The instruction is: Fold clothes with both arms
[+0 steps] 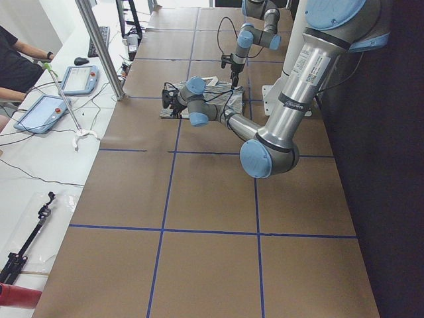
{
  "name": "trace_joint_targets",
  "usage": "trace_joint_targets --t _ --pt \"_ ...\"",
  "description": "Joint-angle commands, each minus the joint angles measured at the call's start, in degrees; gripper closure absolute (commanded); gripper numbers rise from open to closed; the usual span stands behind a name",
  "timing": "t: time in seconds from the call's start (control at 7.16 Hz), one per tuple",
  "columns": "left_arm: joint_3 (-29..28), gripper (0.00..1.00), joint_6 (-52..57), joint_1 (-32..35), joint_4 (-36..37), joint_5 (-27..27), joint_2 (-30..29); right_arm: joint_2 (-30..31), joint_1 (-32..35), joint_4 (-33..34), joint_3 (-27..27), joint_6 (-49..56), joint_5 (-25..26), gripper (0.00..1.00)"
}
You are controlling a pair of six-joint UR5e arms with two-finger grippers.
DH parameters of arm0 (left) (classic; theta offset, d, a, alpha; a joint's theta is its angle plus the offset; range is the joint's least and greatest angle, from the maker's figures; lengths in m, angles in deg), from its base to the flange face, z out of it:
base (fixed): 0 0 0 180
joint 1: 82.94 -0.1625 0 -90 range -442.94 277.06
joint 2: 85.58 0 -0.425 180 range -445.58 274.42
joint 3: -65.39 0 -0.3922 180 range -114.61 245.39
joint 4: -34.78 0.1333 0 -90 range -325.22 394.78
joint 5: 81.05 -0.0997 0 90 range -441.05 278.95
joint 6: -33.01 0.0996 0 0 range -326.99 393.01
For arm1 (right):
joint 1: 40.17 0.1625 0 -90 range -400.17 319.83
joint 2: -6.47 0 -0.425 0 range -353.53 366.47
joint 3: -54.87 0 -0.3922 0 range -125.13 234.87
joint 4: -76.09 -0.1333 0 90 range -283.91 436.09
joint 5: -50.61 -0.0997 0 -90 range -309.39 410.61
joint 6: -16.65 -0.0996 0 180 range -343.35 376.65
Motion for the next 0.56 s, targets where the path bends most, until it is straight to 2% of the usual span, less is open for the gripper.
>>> trace_joint_targets --t 0.0,0.14,0.42 --pt "0.05 0.54 -0.01 0.0 0.0 0.01 0.13 -1.29 -0.11 0.92 2.47 3.07 -0.79 0.0" --pt "0.05 0.53 -0.01 0.0 0.0 0.01 0.13 -2.25 -0.11 0.74 4.4 3.24 -0.88 0.0" --pt "0.05 0.53 -0.1 -0.08 0.0 -0.07 0.22 -1.83 -0.11 0.92 4.77 5.17 -2.45 0.0"
